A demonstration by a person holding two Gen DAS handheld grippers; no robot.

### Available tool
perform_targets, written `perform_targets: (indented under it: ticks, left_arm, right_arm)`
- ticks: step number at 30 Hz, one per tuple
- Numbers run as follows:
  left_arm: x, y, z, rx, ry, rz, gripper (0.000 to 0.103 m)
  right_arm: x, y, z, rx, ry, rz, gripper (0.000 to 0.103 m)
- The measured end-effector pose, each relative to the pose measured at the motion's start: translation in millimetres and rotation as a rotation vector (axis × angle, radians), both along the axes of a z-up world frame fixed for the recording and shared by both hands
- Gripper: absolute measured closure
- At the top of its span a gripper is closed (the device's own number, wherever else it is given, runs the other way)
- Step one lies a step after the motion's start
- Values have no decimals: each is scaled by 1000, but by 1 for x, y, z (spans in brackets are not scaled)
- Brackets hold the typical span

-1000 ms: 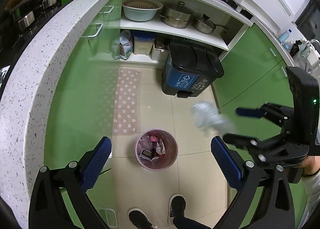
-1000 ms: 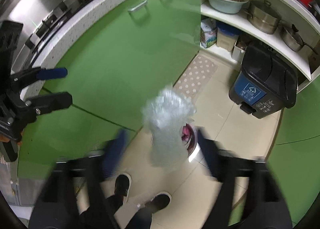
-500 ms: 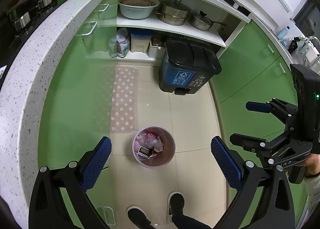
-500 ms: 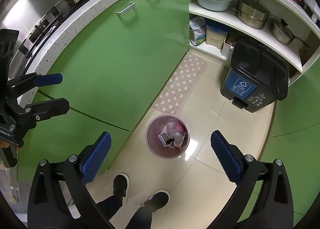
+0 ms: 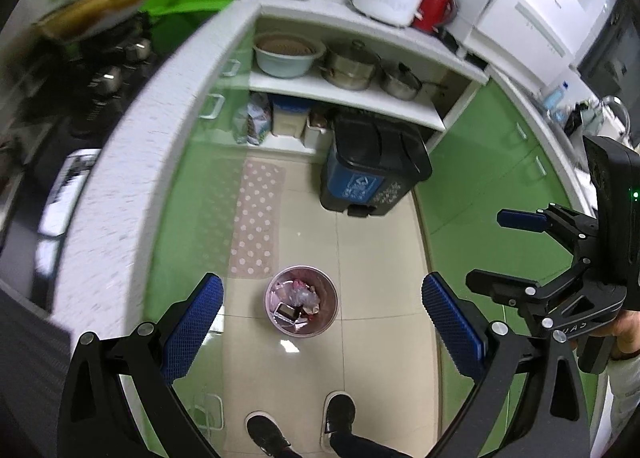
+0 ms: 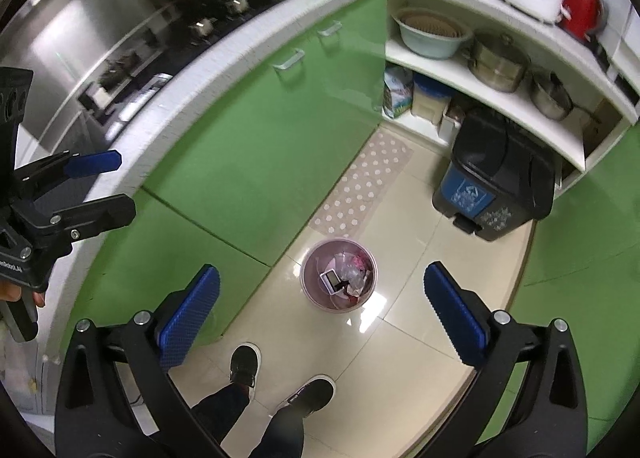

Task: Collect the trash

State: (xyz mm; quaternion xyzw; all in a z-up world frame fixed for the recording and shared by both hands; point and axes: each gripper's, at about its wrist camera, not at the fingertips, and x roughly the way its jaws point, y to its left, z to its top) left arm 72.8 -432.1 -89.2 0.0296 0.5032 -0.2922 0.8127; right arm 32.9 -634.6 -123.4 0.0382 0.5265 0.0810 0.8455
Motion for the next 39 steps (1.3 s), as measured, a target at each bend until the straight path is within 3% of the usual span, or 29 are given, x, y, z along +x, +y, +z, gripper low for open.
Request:
perform_targets:
  ticks: [10,23,30,39]
  left_arm:
    - [-51,100,75,-7,-93,221,7]
    - [-98,275,131,67,-178,508,7]
    - [-114,346,140,103,-183,577,7]
    - [-124,393,139,113,-162,632,7]
  right_arm:
    - [-19,74,84,1,-108,183,3]
    - [-13,251,161,55,-245,502,3]
    - [-13,336,175,77,-272,615,3]
    - [-7,395,176,74,-250,731,3]
